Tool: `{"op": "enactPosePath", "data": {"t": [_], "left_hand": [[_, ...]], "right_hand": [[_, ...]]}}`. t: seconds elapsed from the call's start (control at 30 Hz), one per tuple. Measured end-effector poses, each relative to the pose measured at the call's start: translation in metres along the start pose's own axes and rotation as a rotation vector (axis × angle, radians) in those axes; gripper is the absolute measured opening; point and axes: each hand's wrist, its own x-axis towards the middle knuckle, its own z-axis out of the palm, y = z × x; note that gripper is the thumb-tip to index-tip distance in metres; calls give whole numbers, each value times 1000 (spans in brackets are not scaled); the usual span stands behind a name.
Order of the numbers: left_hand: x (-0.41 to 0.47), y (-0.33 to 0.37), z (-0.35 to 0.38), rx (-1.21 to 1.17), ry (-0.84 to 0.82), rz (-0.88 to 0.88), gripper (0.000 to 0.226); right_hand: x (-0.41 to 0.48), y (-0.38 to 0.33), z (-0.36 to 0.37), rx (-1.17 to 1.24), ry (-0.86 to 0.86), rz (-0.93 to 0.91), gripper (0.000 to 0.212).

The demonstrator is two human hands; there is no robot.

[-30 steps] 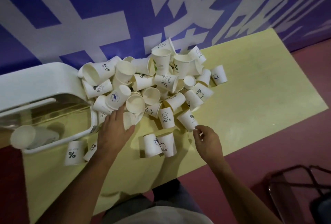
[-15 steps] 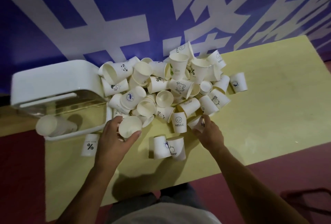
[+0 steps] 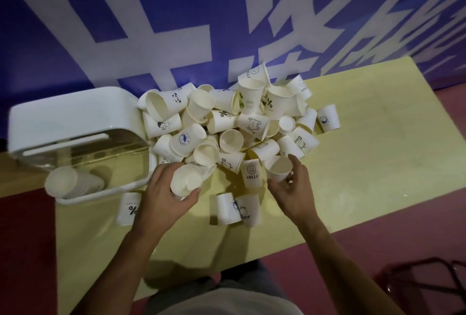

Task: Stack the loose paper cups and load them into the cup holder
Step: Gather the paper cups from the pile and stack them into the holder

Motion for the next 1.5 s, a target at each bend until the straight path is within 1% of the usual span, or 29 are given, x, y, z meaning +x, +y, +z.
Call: {"op": "enactPosePath", "data": {"t": [0.07,0.1,0.23,0.4,0.53,0.7,0.8,0.87,0.93,1.03,1.13,1.3,1.43,1.5], "left_hand": [[-1,-4,-10,-23,3,6,62],[-2,-6,-17,-24,4,10,61],[-7,-26,-50,-10,8,-2,62],[-20,-61,-102,4,44,-16,65],[-34,-103,-149,2,107,-4,69],[-46,-144,-198,-32,209,-58,69],[-44,-162,-219,-34,293,-57,68],[-40,-169,-229,-40,353,-37,69],[-33,-175,-233,-54,373,-24,67],[-20,-184,-229,-77,340,-2,64],[-7,-194,-219,-31,278,-8,67],[7,-216,-201,55,123,-103,76],[18,-229,-194,107,9,-174,74],[21,-231,-192,113,-14,-208,75]], "right_hand": [[-6,-21,8,31,10,-38,62],[-9,-32,15,37,12,-37,61],[-20,-76,48,34,-15,-63,66],[-43,-126,106,16,-74,-147,74],[-62,-161,164,15,-150,-247,78],[-85,-200,227,80,-234,-272,76],[-94,-217,255,94,-247,-274,70],[-98,-223,269,94,-239,-273,71],[-100,-225,277,81,-227,-261,74],[-99,-228,283,69,-211,-246,75],[-98,-230,283,83,-196,-232,76],[-95,-230,285,100,-179,-208,79],[-91,-235,293,51,-186,-235,79],[-89,-237,299,29,-202,-256,78]]}}
